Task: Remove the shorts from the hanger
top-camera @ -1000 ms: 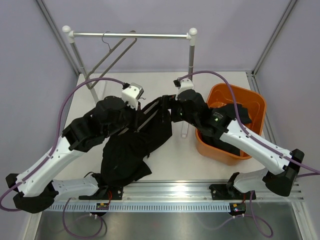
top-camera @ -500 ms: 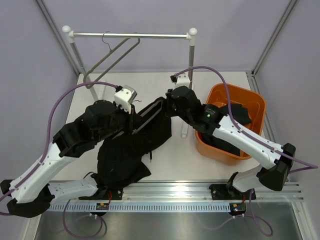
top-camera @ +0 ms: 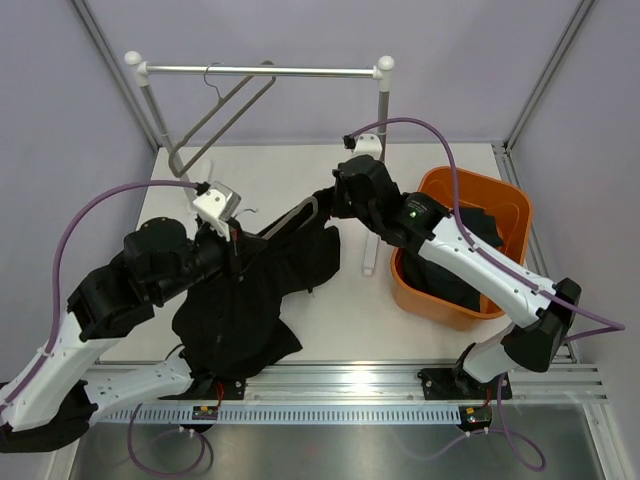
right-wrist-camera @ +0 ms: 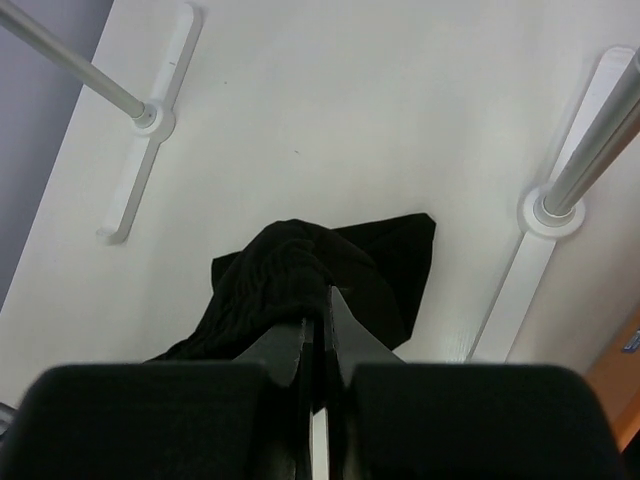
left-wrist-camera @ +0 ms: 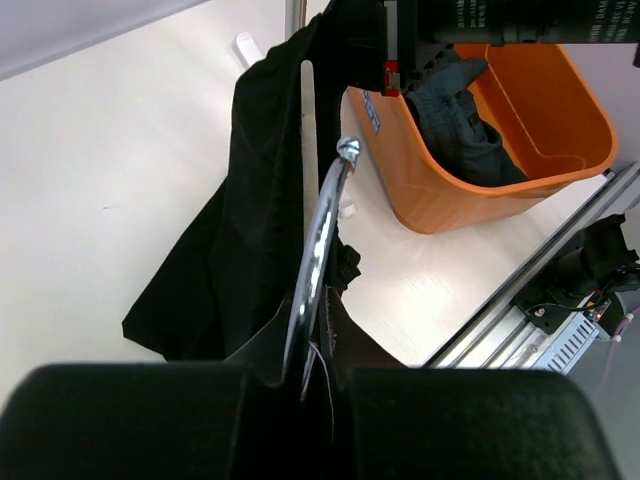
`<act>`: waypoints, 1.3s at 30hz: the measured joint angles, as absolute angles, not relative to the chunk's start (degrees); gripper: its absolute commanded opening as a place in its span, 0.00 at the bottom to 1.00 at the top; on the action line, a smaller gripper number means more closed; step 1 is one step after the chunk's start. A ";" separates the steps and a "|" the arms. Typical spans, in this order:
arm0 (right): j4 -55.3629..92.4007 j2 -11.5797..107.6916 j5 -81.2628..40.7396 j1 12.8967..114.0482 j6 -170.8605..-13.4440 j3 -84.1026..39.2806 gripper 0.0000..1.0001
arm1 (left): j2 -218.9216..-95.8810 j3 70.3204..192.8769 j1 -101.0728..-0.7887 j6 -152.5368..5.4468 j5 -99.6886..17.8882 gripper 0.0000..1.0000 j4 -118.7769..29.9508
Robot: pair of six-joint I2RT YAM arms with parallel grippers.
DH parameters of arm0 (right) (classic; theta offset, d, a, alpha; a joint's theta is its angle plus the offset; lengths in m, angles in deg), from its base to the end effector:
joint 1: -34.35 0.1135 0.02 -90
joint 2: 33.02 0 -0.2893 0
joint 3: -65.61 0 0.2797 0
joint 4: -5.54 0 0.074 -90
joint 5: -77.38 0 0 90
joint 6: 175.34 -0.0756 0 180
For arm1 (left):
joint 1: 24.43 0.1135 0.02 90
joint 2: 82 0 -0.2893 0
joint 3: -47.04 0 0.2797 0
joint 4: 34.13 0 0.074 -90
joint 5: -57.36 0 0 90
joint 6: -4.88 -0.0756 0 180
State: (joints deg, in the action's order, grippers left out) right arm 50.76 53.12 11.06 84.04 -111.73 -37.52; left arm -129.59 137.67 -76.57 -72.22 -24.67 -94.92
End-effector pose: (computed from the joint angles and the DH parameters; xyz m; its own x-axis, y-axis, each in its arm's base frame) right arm 0.2782 0.2810 0.4161 -0.4828 0.0602 -0.8737 -0.2845 0.9328 0.2214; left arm 0.1133 -0.1286 0.4726 -0.3388 0.0757 -0.9378 0.6414 0.7478 -0.1714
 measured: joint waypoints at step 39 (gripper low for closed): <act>63.81 48.71 15.65 112.08 -107.60 -45.95 0.00 | -141.61 121.49 -76.59 -78.12 -4.30 0.00 -24.50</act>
State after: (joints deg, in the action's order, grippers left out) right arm 63.81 48.71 15.65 112.08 -107.60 -45.95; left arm -141.61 121.49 -76.59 -78.12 -4.30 -24.50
